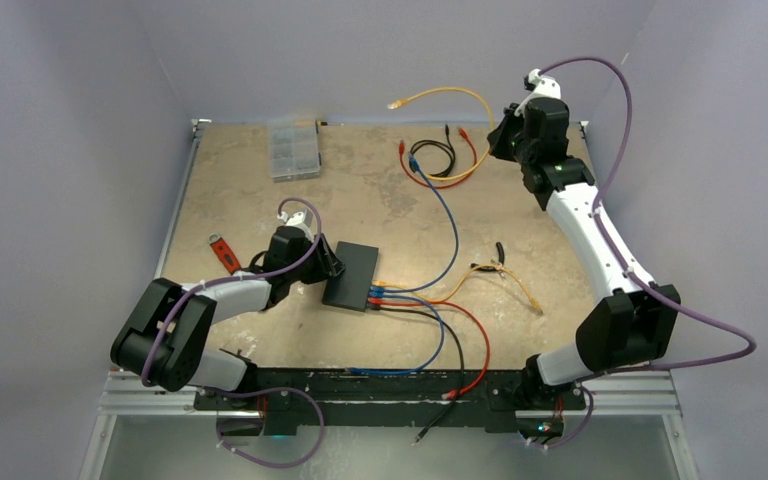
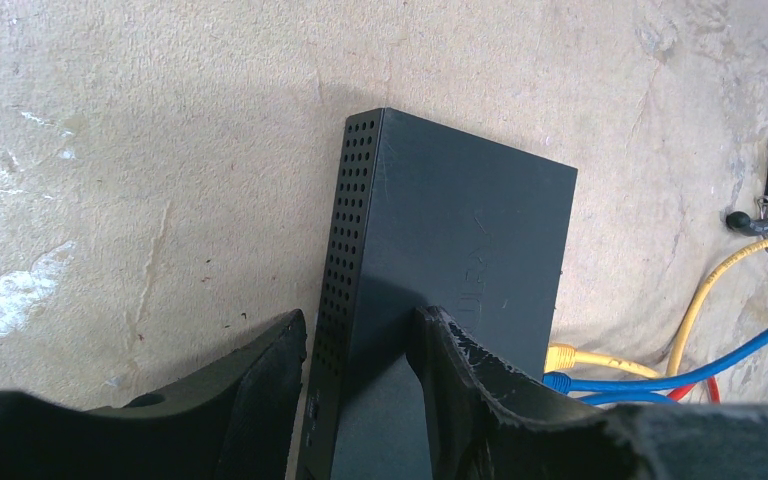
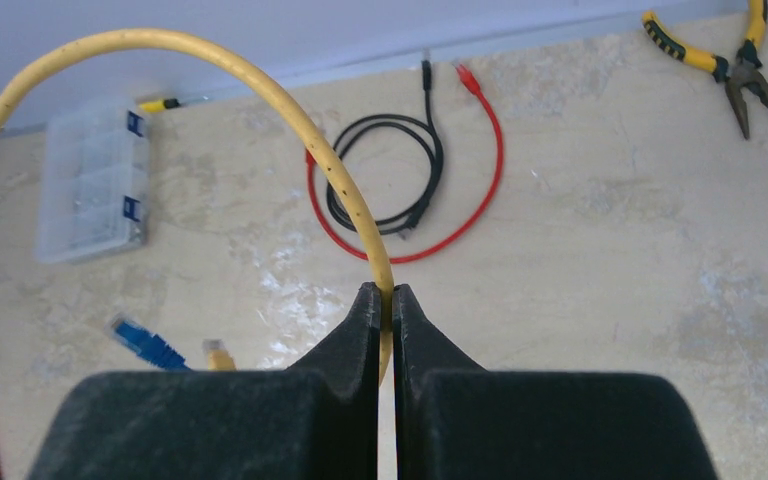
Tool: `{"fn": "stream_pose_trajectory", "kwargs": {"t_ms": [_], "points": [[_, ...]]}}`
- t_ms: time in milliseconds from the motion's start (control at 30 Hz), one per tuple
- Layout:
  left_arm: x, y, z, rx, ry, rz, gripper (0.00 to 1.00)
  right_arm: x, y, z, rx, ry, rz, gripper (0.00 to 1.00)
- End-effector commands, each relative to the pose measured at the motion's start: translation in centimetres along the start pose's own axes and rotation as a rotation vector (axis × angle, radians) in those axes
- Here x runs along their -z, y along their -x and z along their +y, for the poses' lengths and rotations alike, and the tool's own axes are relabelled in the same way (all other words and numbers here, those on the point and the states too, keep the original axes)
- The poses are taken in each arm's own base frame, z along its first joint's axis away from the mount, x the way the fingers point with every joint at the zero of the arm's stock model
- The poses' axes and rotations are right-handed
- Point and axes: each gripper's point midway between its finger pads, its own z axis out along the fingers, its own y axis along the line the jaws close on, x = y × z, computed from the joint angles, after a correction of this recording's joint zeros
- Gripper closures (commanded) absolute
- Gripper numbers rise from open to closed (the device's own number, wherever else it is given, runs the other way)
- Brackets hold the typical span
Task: Pull the plug from the switch port
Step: Place the connector at the corner of the board.
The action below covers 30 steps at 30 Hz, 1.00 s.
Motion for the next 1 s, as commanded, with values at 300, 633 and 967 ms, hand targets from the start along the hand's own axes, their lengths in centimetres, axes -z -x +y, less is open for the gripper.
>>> {"fn": "stream_pose_trajectory", "kwargs": {"t_ms": [300, 633, 967], "points": [[1.0, -5.8, 4.1, -0.028, 0.132, 0.199, 0.56, -4.4, 0.6, 3.1, -0.161, 0.241, -0.01, 1.0], [1.0, -5.8, 4.1, -0.03, 0.133, 0.2, 0.55, -10.1, -3.2, 1.0, -0.476, 0.381, 0.07, 1.0], [0.9, -5.7, 4.1, -0.032, 0.135, 0.2, 0.55, -15.5, -7.1, -0.4, -0.739, 0.364, 0.101, 1.0]]}}
